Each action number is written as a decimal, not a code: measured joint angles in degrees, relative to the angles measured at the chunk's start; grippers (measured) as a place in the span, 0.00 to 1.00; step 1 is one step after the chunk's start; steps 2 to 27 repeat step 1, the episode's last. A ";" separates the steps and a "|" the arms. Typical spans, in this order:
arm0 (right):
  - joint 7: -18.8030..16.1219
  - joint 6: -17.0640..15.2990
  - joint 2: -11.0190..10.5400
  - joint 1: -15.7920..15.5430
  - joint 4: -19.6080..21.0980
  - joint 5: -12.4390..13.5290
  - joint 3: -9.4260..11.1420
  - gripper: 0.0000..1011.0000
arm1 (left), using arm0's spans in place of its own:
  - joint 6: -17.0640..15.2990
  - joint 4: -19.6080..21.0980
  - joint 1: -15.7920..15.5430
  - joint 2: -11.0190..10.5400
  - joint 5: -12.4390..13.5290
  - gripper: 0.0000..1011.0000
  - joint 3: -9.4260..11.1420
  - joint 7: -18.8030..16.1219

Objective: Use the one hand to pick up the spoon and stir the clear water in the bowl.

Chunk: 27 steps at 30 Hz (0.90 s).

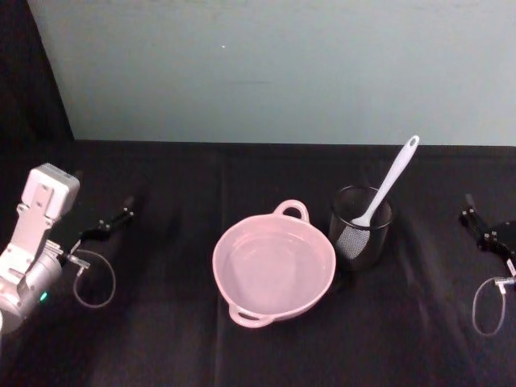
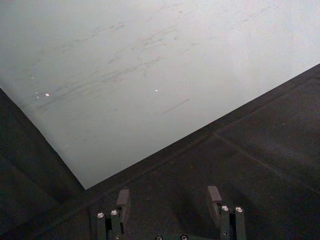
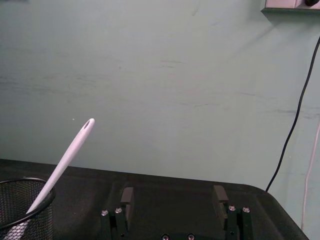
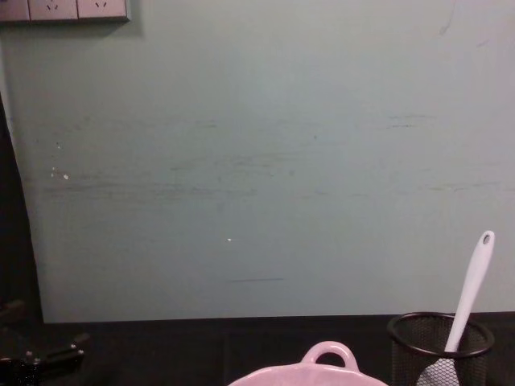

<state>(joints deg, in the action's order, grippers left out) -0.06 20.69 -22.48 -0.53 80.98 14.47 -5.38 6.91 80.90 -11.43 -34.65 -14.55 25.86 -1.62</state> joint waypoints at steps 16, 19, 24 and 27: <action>0.00 0.00 0.00 0.00 0.01 0.00 0.00 0.99 | 0.00 0.00 0.00 0.00 0.00 0.99 0.00 0.00; 0.00 0.00 0.00 0.00 0.01 0.00 0.00 0.99 | 0.00 0.00 0.00 0.00 0.00 0.99 0.00 0.00; 0.00 0.00 0.00 0.00 0.01 0.00 0.00 0.99 | 0.00 0.00 0.00 0.00 0.00 0.99 0.00 0.00; 0.00 0.00 0.00 0.00 0.01 0.00 0.00 0.99 | 0.00 0.00 0.00 0.00 0.00 0.99 0.00 0.00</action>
